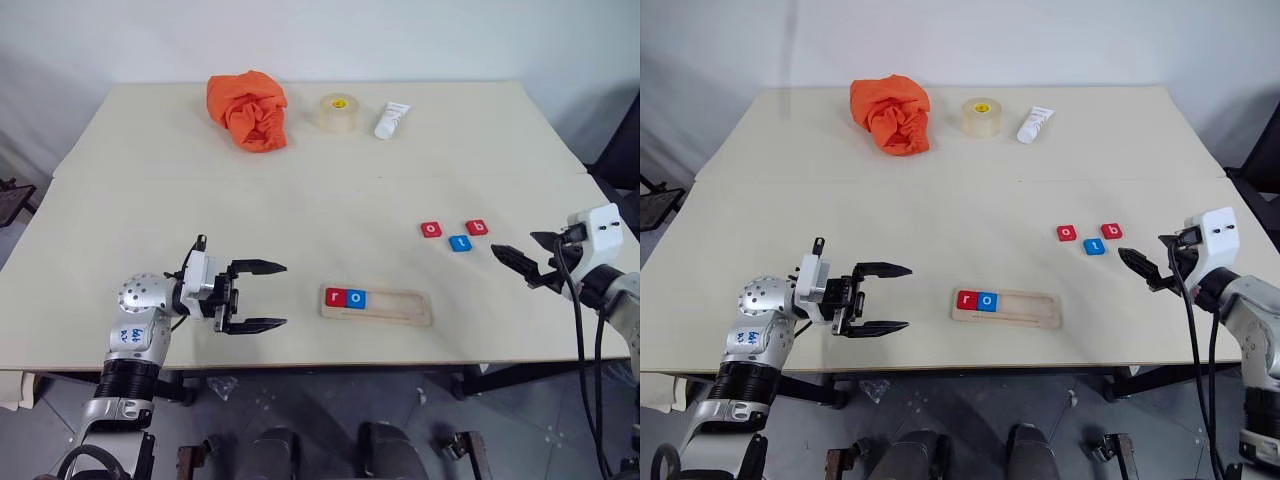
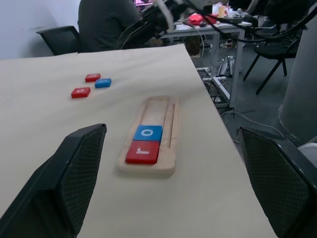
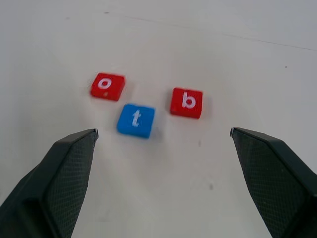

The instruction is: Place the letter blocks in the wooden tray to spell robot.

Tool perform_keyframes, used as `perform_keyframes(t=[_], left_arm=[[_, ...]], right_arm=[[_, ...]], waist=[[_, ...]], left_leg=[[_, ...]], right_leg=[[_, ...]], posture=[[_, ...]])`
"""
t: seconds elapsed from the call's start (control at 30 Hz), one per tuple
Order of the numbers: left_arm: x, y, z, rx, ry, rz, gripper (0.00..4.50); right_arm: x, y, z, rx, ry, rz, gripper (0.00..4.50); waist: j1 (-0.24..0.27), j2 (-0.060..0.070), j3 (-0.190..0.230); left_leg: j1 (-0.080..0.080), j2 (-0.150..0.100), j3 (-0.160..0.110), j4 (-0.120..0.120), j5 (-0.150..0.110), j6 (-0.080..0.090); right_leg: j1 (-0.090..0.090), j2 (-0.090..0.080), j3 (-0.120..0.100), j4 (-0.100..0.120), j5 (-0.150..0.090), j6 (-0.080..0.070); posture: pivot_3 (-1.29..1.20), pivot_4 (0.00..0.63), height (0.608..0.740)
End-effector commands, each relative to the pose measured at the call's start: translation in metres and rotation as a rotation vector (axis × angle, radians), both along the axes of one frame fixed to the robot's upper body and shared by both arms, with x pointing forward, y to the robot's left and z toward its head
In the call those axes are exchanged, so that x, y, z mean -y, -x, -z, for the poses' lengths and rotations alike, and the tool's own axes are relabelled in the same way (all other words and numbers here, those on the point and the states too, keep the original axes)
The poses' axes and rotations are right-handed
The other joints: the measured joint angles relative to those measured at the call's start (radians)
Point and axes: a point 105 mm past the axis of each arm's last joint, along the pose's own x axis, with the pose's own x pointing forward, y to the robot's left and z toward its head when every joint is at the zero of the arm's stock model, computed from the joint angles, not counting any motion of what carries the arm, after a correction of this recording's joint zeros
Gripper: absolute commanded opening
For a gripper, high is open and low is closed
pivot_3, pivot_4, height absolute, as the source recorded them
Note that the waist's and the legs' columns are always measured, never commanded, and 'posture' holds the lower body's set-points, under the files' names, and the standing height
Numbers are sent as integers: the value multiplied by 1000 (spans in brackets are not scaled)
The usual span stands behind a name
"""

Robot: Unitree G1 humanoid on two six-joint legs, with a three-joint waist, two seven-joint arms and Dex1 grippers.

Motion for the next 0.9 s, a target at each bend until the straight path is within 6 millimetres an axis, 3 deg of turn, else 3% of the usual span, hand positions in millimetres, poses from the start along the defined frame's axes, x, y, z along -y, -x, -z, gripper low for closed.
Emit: perform_keyframes(t=[0.03,0.17,0.37,0.9], left_arm=[[2,5,-12,37,30,-22,4467],[7,7,-10,43,50,-55,4467],[13,14,-9,34,72,-69,4467],[11,16,-8,38,86,-129,4467]], right_arm=[[10,-22,0,-14,13,54,4500],[7,-52,5,-8,-2,87,4500],[-1,-75,11,-10,13,106,4500],[-4,-88,23,-85,65,157,4500]], waist=[[-2,0,0],[-3,0,0],[-3,0,0],[-7,0,0]], left_leg=[[0,0,0,0,0,0],[0,0,0,-1,0,0],[0,0,0,-3,0,0],[0,0,0,-6,0,0]], right_leg=[[0,0,0,0,0,0],[-1,1,-1,0,0,0],[-1,2,-2,0,0,0],[-1,3,-3,0,0,0]], posture=[[0,150,740],[0,150,740],[0,150,740],[0,150,740]])
